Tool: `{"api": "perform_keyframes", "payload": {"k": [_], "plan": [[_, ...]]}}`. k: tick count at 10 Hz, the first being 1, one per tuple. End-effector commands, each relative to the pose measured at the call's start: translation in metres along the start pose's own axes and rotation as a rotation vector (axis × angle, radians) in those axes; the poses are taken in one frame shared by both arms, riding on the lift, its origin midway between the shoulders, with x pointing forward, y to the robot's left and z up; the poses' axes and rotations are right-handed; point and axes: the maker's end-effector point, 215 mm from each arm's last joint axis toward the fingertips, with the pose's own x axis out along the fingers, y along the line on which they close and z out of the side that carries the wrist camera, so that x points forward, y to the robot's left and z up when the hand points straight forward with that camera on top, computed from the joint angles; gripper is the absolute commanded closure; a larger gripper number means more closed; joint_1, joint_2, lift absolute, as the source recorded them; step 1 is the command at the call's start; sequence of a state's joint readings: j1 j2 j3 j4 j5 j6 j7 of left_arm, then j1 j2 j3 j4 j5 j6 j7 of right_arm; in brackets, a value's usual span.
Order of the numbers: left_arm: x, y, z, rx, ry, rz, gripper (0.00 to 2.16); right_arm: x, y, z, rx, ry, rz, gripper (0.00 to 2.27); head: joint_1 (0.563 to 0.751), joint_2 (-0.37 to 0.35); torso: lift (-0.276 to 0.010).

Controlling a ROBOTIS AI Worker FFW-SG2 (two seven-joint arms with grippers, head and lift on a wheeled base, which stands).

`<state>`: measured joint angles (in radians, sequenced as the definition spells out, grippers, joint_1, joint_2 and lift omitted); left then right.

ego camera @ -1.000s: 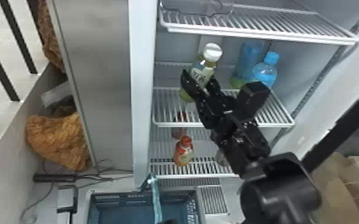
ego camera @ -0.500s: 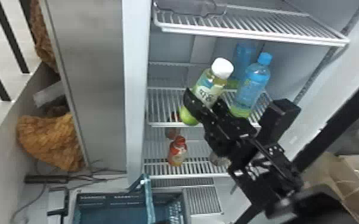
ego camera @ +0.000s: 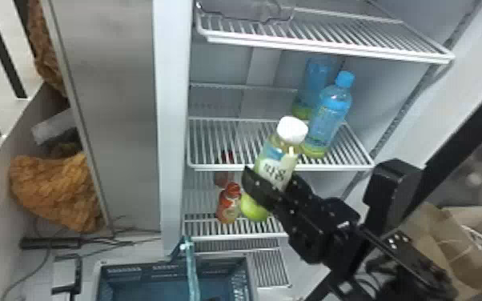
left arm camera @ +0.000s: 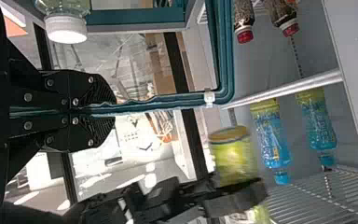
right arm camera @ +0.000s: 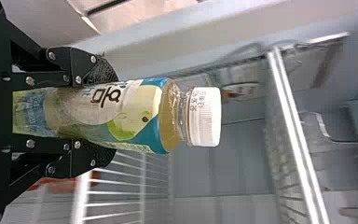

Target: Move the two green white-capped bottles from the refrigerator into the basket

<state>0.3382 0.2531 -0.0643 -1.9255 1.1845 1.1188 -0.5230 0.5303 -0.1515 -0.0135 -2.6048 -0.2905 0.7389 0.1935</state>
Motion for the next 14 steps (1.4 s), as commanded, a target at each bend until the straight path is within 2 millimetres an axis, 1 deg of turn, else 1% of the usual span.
{"api": "perform_keyframes", "payload": {"k": [1, 2, 4, 6, 7, 8, 9, 10, 11, 13, 14], "plan": [[0.000, 0.000, -0.002, -0.004, 0.006, -0.001, 1.17, -0.019, 0.003, -0.010, 0.003, 0.065, -0.001, 0.88, 0.695, -0.243, -0.004], [0.001, -0.001, -0.003, -0.003, 0.009, -0.002, 1.17, -0.029, 0.008, -0.022, 0.011, 0.121, 0.010, 0.88, 0.695, -0.254, -0.004], [0.001, 0.000, -0.004, -0.004, 0.014, 0.000, 1.17, -0.039, 0.017, -0.048, 0.033, 0.212, 0.033, 0.88, 0.695, -0.269, -0.004], [0.002, -0.001, -0.004, -0.004, 0.018, -0.003, 1.17, -0.042, 0.024, -0.070, 0.067, 0.266, 0.060, 0.88, 0.695, -0.272, -0.004], [0.002, 0.000, -0.005, -0.003, 0.018, 0.000, 1.17, -0.041, 0.027, -0.085, 0.090, 0.297, 0.078, 0.88, 0.695, -0.270, -0.004], [0.003, -0.001, -0.005, -0.004, 0.019, -0.003, 1.17, -0.035, 0.035, -0.102, 0.138, 0.326, 0.123, 0.88, 0.695, -0.265, -0.004], [0.003, -0.001, -0.006, -0.006, 0.021, -0.003, 1.17, -0.027, 0.035, -0.116, 0.165, 0.346, 0.150, 0.88, 0.695, -0.252, -0.004], [0.003, -0.001, -0.006, -0.005, 0.022, -0.001, 1.17, -0.020, 0.041, -0.120, 0.171, 0.336, 0.167, 0.88, 0.695, -0.252, -0.004], [0.002, 0.000, -0.005, -0.003, 0.018, 0.000, 1.17, -0.011, 0.046, -0.126, 0.178, 0.330, 0.185, 0.88, 0.695, -0.237, -0.004], [0.003, -0.001, -0.005, -0.004, 0.020, -0.001, 1.17, 0.009, 0.063, -0.133, 0.181, 0.316, 0.244, 0.88, 0.695, -0.203, -0.004], [0.003, -0.001, -0.006, -0.005, 0.022, -0.001, 1.17, 0.013, 0.067, -0.139, 0.187, 0.318, 0.257, 0.88, 0.695, -0.174, -0.004]]}}
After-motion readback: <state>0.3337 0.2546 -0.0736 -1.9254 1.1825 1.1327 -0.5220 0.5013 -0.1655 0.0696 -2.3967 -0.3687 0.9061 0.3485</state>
